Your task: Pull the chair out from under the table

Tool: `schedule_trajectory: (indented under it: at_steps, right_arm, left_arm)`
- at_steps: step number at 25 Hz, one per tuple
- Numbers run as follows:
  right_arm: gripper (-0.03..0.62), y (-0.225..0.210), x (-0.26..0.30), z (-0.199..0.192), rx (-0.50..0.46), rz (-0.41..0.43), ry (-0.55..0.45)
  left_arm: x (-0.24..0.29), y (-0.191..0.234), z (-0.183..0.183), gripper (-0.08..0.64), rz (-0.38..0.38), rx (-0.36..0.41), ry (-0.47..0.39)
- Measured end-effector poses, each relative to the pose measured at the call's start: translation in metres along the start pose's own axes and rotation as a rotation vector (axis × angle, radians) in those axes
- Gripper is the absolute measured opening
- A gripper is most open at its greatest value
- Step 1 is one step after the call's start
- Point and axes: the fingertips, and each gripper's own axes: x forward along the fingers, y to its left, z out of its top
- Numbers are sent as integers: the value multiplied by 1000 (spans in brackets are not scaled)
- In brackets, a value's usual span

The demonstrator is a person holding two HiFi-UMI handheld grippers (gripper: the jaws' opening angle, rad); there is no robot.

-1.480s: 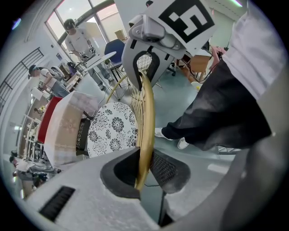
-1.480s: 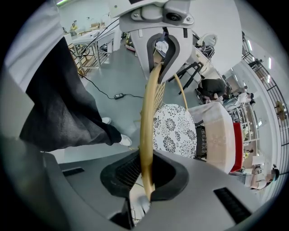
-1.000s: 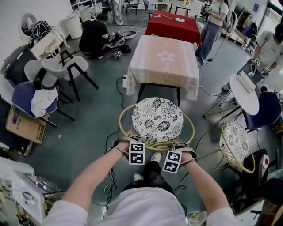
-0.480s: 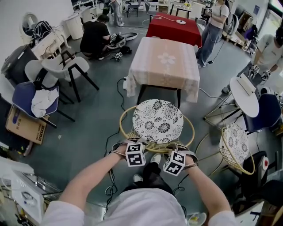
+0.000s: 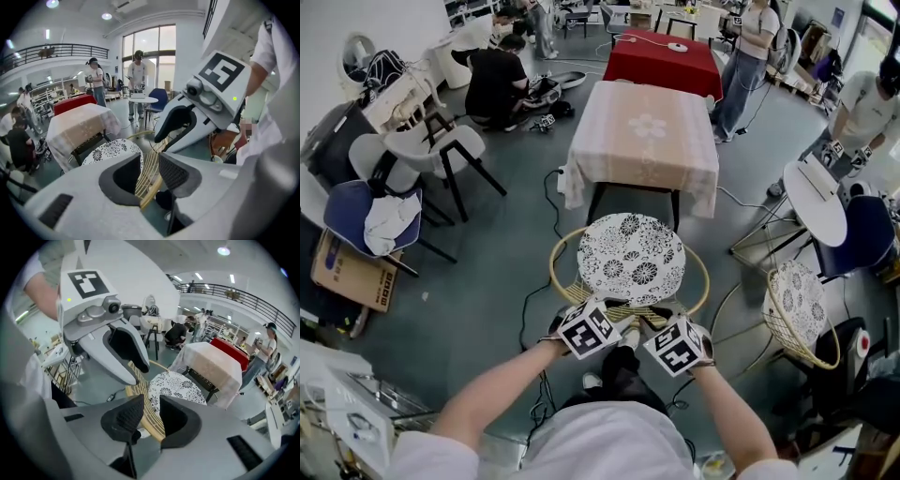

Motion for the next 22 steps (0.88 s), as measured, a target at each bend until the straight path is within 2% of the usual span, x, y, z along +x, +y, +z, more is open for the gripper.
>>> schedule_trajectory:
  at_steps: [6,10,14,18,22]
  right_arm:
    - [54,-15,-20,18,247,-80,-132]
    - [31,-28,-37,31,397,-140,-223]
    - [20,-37,-51,48,453,-199,-300]
    - [8,-45,-60,54,469,-236,-339]
    - [3,-47,-66,58,490,-239,-375]
  left_arm:
    - [-15,3,38,123,73,-95,-138]
    - [-26,10,62,107,135,-201,-255]
    - [-40,19,67,82,184,-307,-306]
    - [-52,22,72,53,221,-385,-365]
    - [-59,25,78,16,265,-404,-395]
